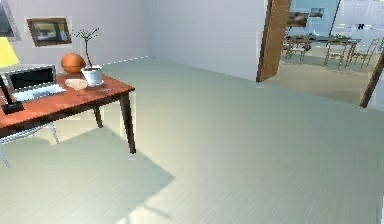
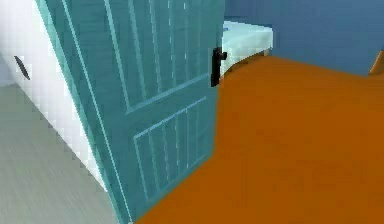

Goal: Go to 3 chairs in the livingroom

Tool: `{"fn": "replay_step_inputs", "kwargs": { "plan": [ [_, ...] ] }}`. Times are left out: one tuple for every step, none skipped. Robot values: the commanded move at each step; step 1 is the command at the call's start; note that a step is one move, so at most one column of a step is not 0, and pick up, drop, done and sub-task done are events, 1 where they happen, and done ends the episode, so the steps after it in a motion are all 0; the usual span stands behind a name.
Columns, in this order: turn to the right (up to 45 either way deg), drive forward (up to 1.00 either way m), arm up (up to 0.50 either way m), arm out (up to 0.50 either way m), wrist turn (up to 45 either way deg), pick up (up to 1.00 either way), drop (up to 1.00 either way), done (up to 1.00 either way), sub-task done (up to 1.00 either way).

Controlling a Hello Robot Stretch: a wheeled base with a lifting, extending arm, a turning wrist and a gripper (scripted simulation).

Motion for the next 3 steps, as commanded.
{"fn": "replay_step_inputs", "kwargs": {
  "plan": [
    [12.0, 0.0, 0.0, 0.0, 0.0, 0.0, 0.0, 0.0, 0.0],
    [0.0, 0.6, 0.0, 0.0, 0.0, 0.0, 0.0, 0.0, 0.0],
    [24.0, 0.0, 0.0, 0.0, 0.0, 0.0, 0.0, 0.0, 0.0]
  ]
}}
